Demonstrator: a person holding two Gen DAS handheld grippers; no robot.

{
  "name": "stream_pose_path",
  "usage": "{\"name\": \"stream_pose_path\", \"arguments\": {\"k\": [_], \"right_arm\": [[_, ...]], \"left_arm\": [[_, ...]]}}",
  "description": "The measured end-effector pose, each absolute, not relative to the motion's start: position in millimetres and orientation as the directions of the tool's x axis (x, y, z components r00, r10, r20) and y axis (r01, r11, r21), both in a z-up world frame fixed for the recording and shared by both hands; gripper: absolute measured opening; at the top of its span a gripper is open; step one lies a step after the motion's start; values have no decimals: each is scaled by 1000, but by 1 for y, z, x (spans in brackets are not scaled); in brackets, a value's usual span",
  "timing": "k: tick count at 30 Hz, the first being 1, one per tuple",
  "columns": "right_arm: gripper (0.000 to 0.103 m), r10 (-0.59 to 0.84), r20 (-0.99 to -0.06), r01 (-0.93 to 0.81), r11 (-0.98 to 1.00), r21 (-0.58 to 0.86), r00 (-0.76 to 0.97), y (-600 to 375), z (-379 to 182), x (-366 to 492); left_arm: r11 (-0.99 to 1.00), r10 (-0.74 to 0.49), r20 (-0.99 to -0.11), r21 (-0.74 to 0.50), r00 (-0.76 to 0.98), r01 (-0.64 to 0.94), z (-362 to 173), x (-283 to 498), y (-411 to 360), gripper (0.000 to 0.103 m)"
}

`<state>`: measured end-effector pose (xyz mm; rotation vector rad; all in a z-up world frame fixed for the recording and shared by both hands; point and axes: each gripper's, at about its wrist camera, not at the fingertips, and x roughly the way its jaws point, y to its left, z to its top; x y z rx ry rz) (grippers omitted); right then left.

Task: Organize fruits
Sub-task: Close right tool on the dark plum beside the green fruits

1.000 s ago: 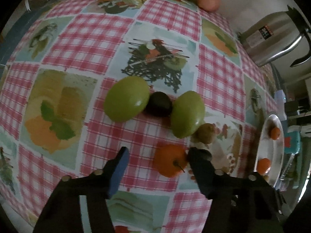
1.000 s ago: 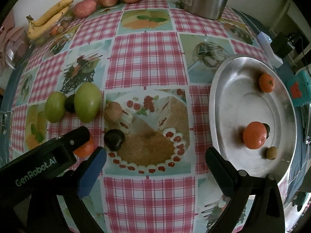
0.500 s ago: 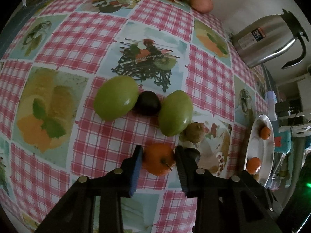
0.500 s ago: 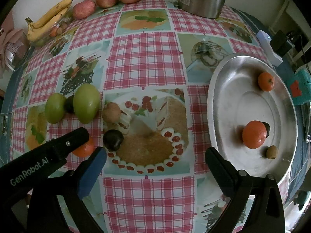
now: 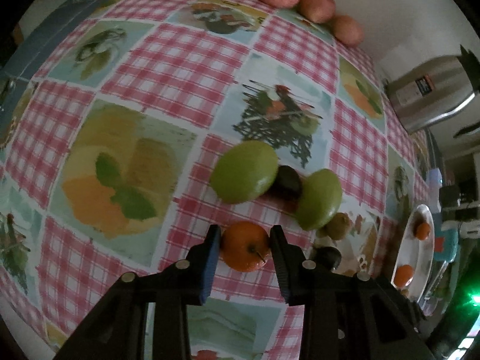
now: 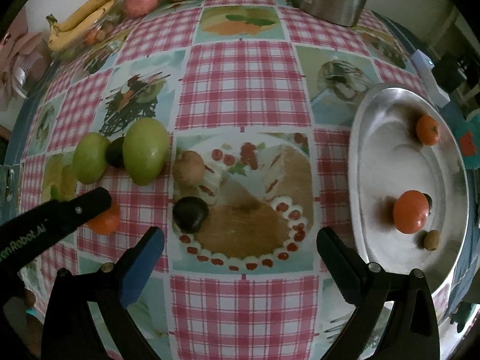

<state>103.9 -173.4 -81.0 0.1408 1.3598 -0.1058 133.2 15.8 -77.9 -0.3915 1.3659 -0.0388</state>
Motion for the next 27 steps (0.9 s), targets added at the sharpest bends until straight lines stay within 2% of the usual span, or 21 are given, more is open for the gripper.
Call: {"name": "stream_pose_path", "arguments": {"k": [9,15,27], "right_arm": [[101,-8,-980,105,994,13,198,-148,-96,114],[101,-85,-976,107,992,-65,200,-143,-106,121],[103,-12,-980,95,995,7,196,-146,-115,125]], "left_arm": [[935,-248,-945,-291,213,-201,-78,134,16,36],[938,-243,-946,-286,213,-198,-78,134,14,36],[938,-243,-946,-285,214,-198,-79,135,14,36]]}}
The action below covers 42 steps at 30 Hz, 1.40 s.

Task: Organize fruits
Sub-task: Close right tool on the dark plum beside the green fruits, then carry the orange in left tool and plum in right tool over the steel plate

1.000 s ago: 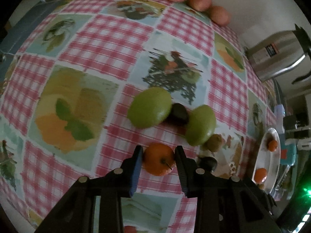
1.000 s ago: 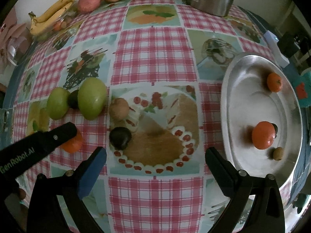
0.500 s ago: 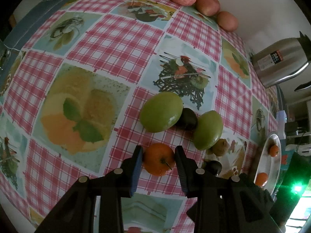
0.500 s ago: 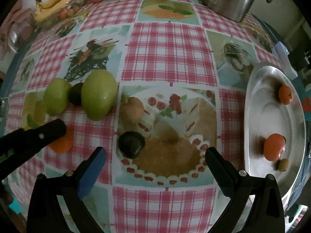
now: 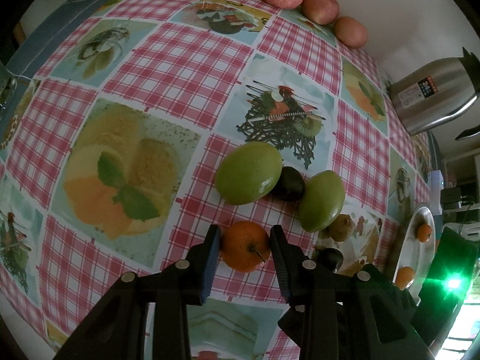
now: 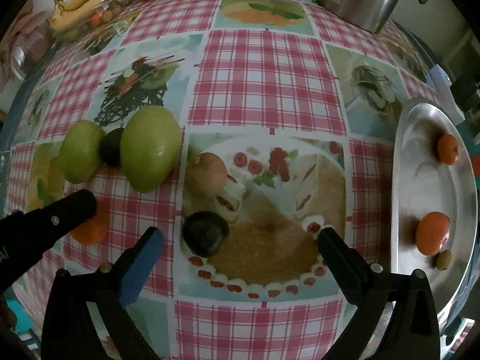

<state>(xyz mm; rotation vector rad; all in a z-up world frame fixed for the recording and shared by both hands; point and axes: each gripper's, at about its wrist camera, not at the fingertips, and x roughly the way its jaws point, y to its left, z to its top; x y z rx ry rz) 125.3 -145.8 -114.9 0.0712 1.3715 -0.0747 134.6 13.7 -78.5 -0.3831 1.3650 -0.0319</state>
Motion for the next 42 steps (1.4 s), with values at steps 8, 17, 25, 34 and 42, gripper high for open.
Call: {"name": "stream_pose_path", "arguments": {"k": [8,17,25,34,42], "right_arm": [[103,-20,-978,148,989,12,208,-145,-114,124],[103,-18,-987,169,986,9,160,-146,-113,123],[94,-7,-986,166,986,21,165,-149,-108,126],[49,56,-978,156,984,88,199,-160,-91,121],[27,154,-966,174,966,192,210,-164,-80,115]], "left_arm": [[937,-244,-946,-287,214,-198,-80,135,14,36],[938,-241,-947,-283,212,-199,-79,135,14,37],[930,-256,-951,-292,175,-222,-86,136,16,52],[936,-253,-952,-287,174,-204,-87,137,15,52],[928,-283,-939,-319,197,-191,-80,138,12,39]]}}
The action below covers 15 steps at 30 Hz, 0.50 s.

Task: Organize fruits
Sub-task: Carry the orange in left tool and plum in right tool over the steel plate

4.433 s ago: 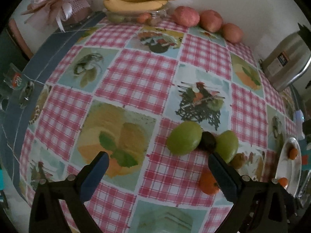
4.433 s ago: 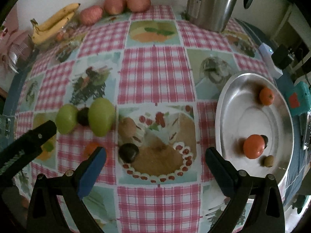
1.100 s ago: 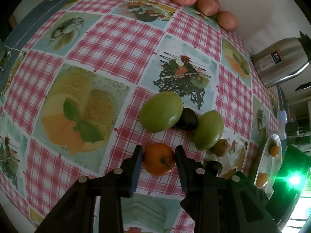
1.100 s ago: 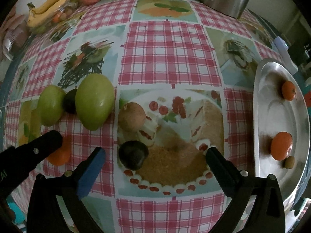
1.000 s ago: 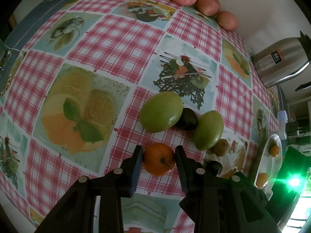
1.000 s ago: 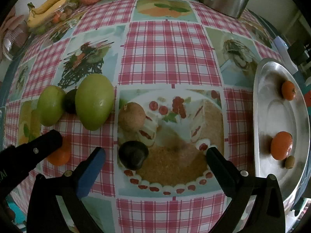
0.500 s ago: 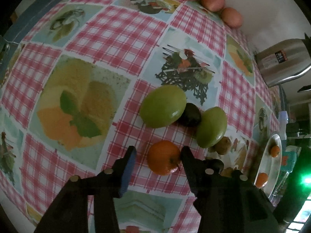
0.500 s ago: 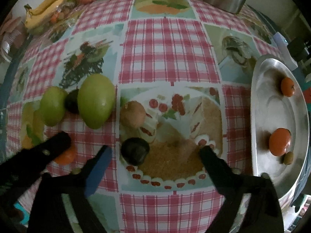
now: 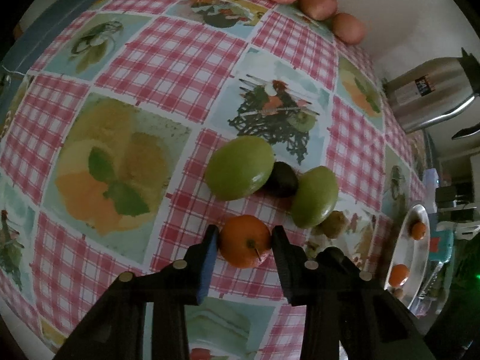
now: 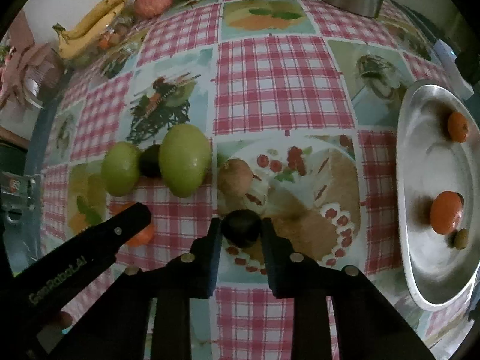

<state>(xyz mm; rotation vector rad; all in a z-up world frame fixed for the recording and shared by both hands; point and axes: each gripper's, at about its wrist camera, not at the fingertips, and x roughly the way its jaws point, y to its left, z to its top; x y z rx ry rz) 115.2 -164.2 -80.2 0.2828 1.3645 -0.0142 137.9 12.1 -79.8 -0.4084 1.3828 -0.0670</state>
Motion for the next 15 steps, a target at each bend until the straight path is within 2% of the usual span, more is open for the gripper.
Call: {"name": "stream_pose_path", "arguments": {"k": [8,15], "right_arm": [[27,201,-931,195,943,268,306,-180,-46,107],[27,138,-913,217,948,234,384,-189,-14,97]], "left_arm": [[923,-290,-919,-343,268,-175,-56,137,14,38],[924,-293,-905,-351,310,-152,-38,134,13,38]]}}
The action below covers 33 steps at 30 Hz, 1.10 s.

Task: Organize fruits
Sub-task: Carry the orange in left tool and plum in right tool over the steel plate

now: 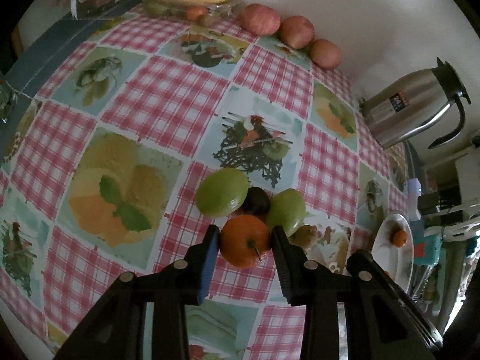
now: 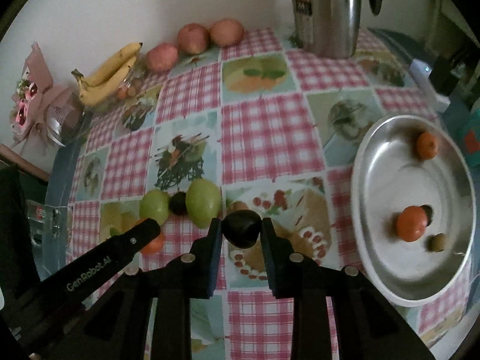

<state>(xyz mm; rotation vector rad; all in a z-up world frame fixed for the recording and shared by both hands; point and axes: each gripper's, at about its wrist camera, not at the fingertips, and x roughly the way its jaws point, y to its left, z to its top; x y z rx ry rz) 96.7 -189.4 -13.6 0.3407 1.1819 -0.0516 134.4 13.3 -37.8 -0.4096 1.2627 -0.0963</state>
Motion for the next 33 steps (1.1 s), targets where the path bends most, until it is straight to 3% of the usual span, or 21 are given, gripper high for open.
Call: {"name": "stream_pose_path", "arguments": {"k": [9,21,33], "right_arm": [[27,104,-924,243,948,203,367,-197,-17,99],[27,-35,-940,411,904,115,338,-254,-15,95],[27,-81,-951,563,819,107,298,-323,-22,85]], "left_arm": [[929,-302,-903,-351,307,-118,-35,130,1,38],[937,-319,-902,-346,290,-45,-29,124,-34,38],[956,-294,-914,-282,278,83,-19,125,-105,38]]}}
